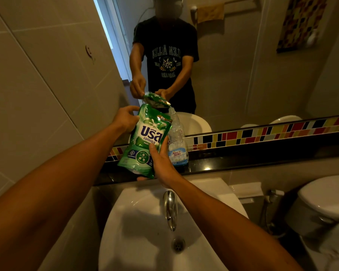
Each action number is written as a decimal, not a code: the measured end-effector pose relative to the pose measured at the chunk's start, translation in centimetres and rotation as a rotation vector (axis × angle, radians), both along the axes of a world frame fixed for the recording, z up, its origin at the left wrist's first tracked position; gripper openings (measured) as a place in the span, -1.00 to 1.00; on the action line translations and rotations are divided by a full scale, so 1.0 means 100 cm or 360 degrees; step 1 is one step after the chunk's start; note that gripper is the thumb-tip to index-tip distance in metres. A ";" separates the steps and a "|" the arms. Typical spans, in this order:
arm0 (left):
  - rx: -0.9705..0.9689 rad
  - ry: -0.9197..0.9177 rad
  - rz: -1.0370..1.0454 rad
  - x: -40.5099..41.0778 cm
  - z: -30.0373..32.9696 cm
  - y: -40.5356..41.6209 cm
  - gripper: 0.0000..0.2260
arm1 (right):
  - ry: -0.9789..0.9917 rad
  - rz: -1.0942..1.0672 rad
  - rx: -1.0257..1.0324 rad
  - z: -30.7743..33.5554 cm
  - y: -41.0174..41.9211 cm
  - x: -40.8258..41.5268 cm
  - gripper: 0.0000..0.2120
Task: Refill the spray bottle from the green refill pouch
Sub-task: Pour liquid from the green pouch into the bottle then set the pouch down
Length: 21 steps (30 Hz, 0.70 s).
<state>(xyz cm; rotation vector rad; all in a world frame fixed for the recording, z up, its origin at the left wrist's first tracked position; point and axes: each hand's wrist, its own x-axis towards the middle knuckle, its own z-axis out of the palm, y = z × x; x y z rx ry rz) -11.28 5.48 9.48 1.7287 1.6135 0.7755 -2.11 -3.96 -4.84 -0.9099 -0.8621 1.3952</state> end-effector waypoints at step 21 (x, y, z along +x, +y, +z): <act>0.0058 0.0054 -0.0009 -0.004 0.007 0.002 -0.64 | 0.0098 0.0058 -0.0028 0.008 -0.001 -0.008 -0.24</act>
